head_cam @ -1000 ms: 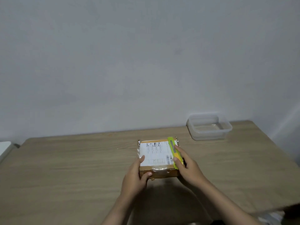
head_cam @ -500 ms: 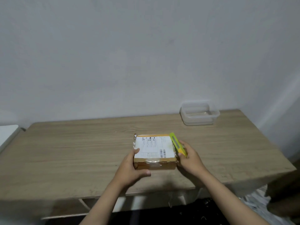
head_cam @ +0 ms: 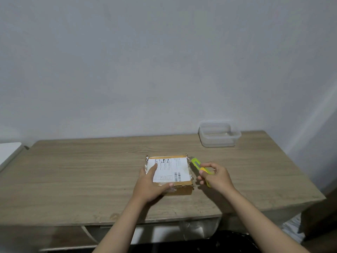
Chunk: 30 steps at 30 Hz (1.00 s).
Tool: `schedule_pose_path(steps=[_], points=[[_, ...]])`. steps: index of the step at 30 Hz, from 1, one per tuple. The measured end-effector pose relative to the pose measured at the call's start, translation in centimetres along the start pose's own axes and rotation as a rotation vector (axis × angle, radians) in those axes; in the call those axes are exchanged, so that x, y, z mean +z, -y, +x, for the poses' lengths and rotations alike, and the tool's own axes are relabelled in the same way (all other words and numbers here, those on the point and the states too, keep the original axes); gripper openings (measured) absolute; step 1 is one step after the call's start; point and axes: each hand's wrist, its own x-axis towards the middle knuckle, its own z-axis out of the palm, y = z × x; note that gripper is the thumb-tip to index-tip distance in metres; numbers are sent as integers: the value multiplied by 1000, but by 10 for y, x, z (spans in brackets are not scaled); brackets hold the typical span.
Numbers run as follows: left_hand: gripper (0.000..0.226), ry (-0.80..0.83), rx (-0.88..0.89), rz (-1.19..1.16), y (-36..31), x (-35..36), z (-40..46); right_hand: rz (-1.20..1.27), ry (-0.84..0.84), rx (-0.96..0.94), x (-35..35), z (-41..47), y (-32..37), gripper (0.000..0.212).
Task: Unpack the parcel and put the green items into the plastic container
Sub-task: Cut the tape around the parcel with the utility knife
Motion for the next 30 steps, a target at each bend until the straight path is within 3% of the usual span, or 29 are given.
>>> schedule_pose_path(steps=[7, 11, 17, 24, 30], points=[[106, -39, -9, 23, 1, 7, -3, -200, 151, 109, -2, 2, 5, 21], [105, -53, -4, 13, 4, 9, -2, -269, 47, -21, 0, -2, 7, 32], [101, -102, -4, 0, 4, 17, -5, -534, -20, -243, 0, 1, 1, 25], [102, -116, -17, -7, 6, 19, -4, -672, -10, -292, 4, 1, 7, 31], [105, -139, -20, -21, 7, 21, -3, -786, 71, -215, 8, -1, 19, 24]])
